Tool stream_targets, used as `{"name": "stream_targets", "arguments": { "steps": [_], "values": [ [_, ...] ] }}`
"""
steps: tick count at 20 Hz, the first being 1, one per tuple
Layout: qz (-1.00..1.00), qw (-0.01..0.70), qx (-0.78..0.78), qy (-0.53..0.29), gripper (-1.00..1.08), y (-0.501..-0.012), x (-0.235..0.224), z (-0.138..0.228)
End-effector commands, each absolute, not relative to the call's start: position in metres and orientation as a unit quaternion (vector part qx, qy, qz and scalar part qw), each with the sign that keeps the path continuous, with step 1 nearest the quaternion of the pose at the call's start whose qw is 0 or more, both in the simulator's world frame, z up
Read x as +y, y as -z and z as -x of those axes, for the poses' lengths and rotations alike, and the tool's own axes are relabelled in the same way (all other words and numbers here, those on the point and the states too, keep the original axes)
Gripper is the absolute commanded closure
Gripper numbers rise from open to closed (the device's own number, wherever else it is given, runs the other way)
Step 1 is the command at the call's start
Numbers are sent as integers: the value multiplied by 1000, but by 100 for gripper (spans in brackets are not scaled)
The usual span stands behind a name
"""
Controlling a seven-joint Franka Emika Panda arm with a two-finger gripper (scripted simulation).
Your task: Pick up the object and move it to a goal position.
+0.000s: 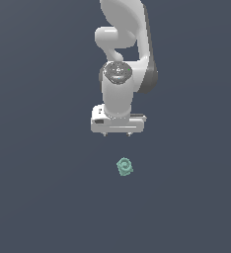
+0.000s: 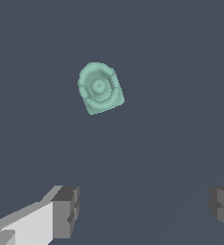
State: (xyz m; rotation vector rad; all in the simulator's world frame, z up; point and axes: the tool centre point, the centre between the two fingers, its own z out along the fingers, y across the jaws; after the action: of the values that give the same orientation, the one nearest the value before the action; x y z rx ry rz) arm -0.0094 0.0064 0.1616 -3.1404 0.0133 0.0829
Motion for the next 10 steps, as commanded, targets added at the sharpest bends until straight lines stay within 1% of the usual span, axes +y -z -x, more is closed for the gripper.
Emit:
{"name": "stream_targets", "arguments": {
  "steps": [1, 10],
  "values": [
    [1000, 0, 7, -27, -92, -160, 6, 11],
    [1000, -1, -16, -24, -92, -153, 11, -3]
  ]
}}
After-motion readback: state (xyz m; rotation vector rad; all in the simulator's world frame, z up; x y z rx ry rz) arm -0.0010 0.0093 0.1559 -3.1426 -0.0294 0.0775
